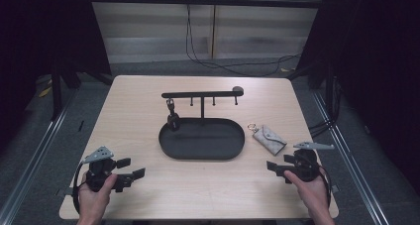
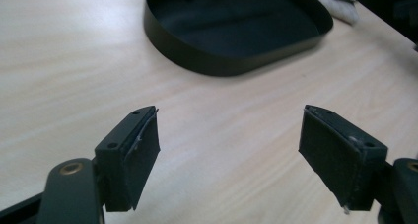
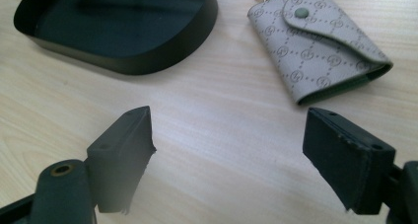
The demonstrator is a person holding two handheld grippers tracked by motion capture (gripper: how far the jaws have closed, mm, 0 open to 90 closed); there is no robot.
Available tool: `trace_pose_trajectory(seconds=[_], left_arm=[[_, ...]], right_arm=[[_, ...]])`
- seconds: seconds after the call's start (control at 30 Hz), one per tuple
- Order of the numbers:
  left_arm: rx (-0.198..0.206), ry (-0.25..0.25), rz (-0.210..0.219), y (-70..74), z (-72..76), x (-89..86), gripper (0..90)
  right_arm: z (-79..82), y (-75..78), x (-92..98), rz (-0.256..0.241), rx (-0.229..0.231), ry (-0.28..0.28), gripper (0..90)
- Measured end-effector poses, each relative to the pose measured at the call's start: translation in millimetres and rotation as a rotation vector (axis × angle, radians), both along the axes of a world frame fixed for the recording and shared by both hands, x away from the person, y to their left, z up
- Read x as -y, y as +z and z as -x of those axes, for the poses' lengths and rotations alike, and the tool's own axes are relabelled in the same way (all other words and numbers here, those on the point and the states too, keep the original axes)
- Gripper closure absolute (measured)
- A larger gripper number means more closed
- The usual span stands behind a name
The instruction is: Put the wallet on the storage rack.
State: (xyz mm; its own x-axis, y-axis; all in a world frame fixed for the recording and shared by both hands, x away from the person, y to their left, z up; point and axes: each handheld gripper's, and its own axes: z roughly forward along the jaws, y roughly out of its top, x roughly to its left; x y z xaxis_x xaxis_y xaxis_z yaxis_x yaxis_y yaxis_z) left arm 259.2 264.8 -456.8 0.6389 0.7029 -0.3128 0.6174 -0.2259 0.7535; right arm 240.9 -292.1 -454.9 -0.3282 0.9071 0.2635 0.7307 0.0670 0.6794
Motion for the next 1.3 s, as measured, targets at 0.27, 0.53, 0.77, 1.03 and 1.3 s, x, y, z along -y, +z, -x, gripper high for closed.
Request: trace_pose_trajectory(seconds=[0.27,0.53,0.77,1.03,1.3], left_arm=[[-0.032,-0.054,-0.02,-3.5,2.5,9.9,23.3],[0.005,-0.076,-0.057,1.3,11.6,11.2,23.3],[0.002,-0.091,-0.07,-0.1,12.5,13.2,23.3],[-0.003,-0.082,-0.079,-2.1,10.2,11.5,23.3],[-0.026,-0.084,-0.079,-5.8,8.7,12.9,23.2]], right_arm=[[-22.8,10.5,-0.8,0.041,-0.029,0.012,21.0],[-42.2,20.9,-6.4,0.101,-0.084,0.055,23.4],[-56.1,29.3,-11.0,0.139,-0.151,0.083,23.1],[-79.9,33.1,-14.3,0.19,-0.209,0.112,22.1],[-103.4,32.8,-11.5,0.229,-0.272,0.118,24.6]])
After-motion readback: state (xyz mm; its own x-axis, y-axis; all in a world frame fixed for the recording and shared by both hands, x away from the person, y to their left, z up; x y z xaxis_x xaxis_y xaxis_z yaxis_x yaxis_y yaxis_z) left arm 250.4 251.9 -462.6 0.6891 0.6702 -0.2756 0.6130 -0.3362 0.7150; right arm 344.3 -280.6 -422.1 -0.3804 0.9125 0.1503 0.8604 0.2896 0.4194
